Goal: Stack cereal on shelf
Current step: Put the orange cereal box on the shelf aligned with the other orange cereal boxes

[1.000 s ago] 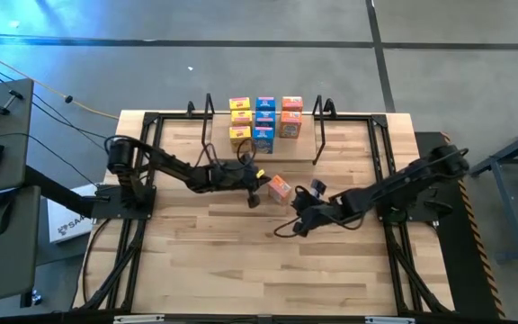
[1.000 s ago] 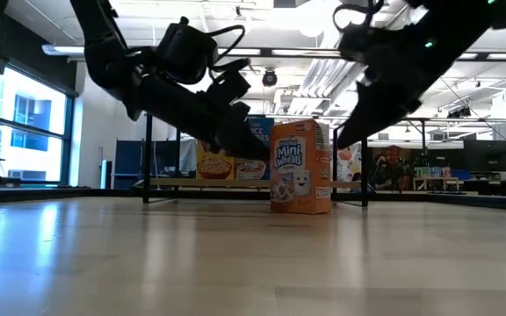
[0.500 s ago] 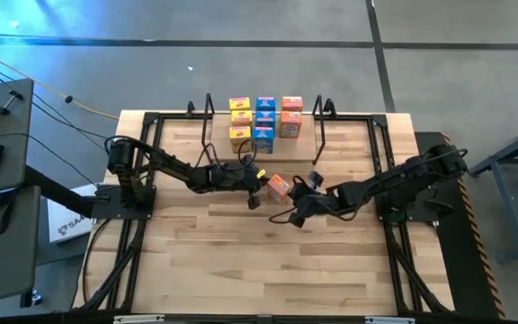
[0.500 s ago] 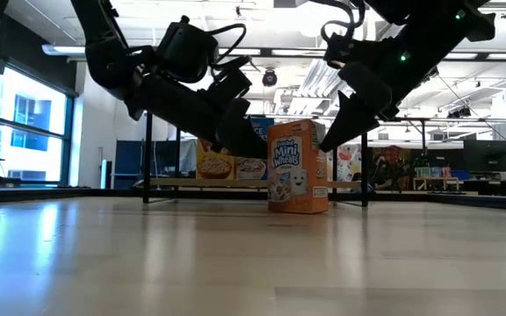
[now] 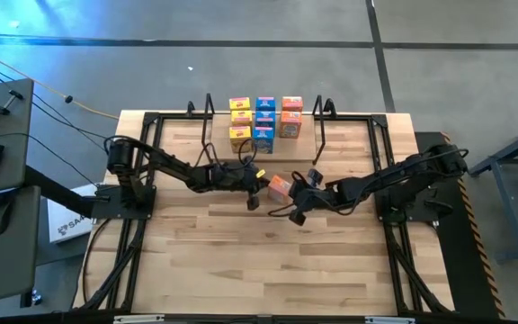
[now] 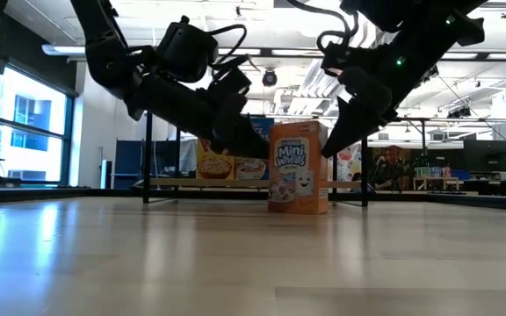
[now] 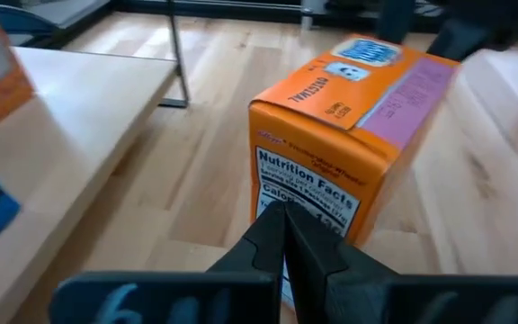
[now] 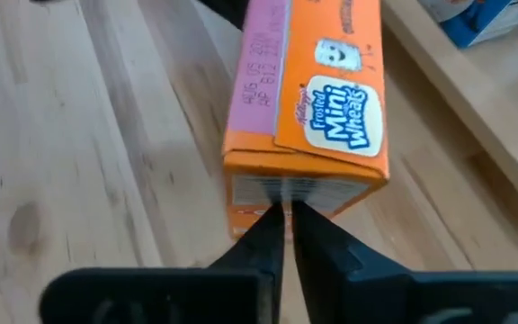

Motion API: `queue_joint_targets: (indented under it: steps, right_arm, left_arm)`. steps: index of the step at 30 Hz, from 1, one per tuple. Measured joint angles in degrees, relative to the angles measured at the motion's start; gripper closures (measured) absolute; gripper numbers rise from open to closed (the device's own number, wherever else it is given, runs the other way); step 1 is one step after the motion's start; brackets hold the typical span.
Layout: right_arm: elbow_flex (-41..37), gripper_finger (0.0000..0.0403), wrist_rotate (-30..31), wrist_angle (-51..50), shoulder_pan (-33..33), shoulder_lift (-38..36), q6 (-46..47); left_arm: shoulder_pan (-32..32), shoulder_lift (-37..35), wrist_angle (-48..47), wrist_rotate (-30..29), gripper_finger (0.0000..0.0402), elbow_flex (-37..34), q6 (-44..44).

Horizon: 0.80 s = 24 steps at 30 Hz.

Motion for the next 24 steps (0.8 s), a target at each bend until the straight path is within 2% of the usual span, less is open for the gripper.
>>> queue_joint_targets:
  steps: [8, 14, 19, 24]
  right_arm:
    - [1.90, 0.0290, -1.41, -6.30, 0.22, -0.01, 2.96]
    - [5.76, 0.0234, -0.21, -15.12, 2.01, 0.01, 5.61]
    - [10.67, 0.0222, 2.82, -24.68, 3.65, 0.01, 7.81]
    - [14.76, 0.0221, 3.59, -28.37, 5.16, 0.01, 7.41]
  left_arm:
    - [1.36, -3.44, -3.61, 6.58, 0.0401, -0.28, 0.08]
    - [3.00, -6.97, -3.10, 10.41, 0.0401, -2.22, -0.07]
    - [3.61, -11.01, -3.44, 11.14, 0.0401, -3.99, 0.92]
    - [3.46, -14.01, -4.11, 11.72, 0.0401, -4.04, 4.01]
